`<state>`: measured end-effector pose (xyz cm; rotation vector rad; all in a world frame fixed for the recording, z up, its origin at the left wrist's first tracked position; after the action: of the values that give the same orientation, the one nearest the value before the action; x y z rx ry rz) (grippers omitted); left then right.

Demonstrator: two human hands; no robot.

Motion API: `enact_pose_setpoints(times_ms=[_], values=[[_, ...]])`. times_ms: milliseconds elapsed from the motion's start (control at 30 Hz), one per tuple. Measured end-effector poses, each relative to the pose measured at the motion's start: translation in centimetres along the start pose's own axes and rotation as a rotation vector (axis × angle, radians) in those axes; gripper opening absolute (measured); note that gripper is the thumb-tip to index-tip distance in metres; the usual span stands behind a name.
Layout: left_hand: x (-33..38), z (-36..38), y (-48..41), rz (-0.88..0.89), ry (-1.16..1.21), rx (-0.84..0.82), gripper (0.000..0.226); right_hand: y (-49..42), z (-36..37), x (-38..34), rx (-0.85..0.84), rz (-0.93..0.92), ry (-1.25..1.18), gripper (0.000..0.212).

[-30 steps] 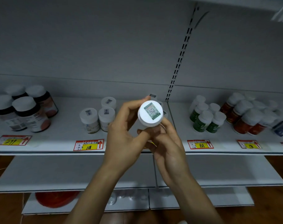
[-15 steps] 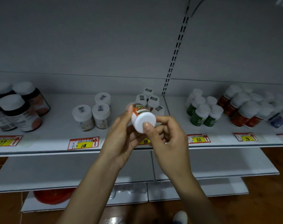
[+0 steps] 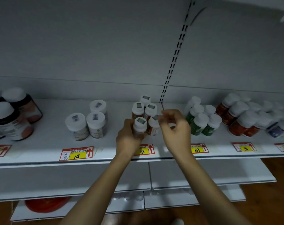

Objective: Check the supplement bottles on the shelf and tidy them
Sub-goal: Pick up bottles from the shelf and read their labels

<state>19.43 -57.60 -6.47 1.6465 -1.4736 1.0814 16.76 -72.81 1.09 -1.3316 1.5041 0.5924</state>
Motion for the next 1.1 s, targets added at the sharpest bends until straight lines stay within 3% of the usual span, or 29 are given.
enact_pose_setpoints(times_ms=[133,233,300,367,533,633,700,800,867,967,1033,1100], values=[[-0.3,0.4,-0.2,0.017,-0.039,-0.05,0.036,-5.2,2.6,2.4,-0.192,0.192,0.145,0.05],[-0.1,0.3,-0.1,0.031,-0.045,-0.063,0.037,-7.5,4.7,3.1,-0.333,0.284,0.167,0.065],[-0.1,0.3,0.0,0.03,-0.043,-0.062,0.037,-8.3,5.7,3.3,-0.373,0.308,0.174,0.049],[0.0,0.3,0.1,0.026,-0.048,-0.064,0.036,-8.9,6.1,3.5,-0.365,0.27,0.246,0.015],[0.2,0.3,0.1,-0.003,-0.048,-0.073,0.036,-9.4,4.6,3.8,-0.233,0.173,0.257,0.029],[1.3,0.1,0.7,0.008,-0.013,-0.064,0.067,-8.8,2.3,1.6,-0.137,0.039,0.264,0.026],[3.2,-0.7,1.5,0.115,-0.026,0.048,0.09,-7.5,0.2,-0.9,-0.04,-0.047,0.172,0.022],[6.5,-2.2,2.6,0.351,-0.011,0.175,0.097,-5.1,-2.5,-4.3,0.051,-0.107,0.013,0.021],[8.1,-2.7,3.5,0.414,0.028,0.118,0.092,-3.8,-3.3,-5.4,0.027,-0.015,-0.092,0.027],[9.1,-3.4,4.9,0.424,0.123,0.028,0.063,-1.9,-2.8,-5.7,-0.066,0.161,-0.256,0.035],[9.1,-4.2,5.4,0.331,0.288,-0.005,0.047,-0.7,-2.1,-5.4,-0.141,0.236,-0.351,0.039],[8.9,-4.9,5.7,0.129,0.636,-0.106,0.035,0.4,-1.4,-4.9,-0.23,0.299,-0.512,0.05]])
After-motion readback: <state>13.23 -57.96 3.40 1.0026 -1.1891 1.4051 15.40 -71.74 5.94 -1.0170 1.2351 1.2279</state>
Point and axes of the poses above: each hand's wrist, its own y-axis away from the middle knuckle, its own z-axis out of the palm, x = y × z, the point moved 5 cm from there along -y, towards the middle knuckle, and after that the axes turned 3 degrees about z, right-handed, at the moved point
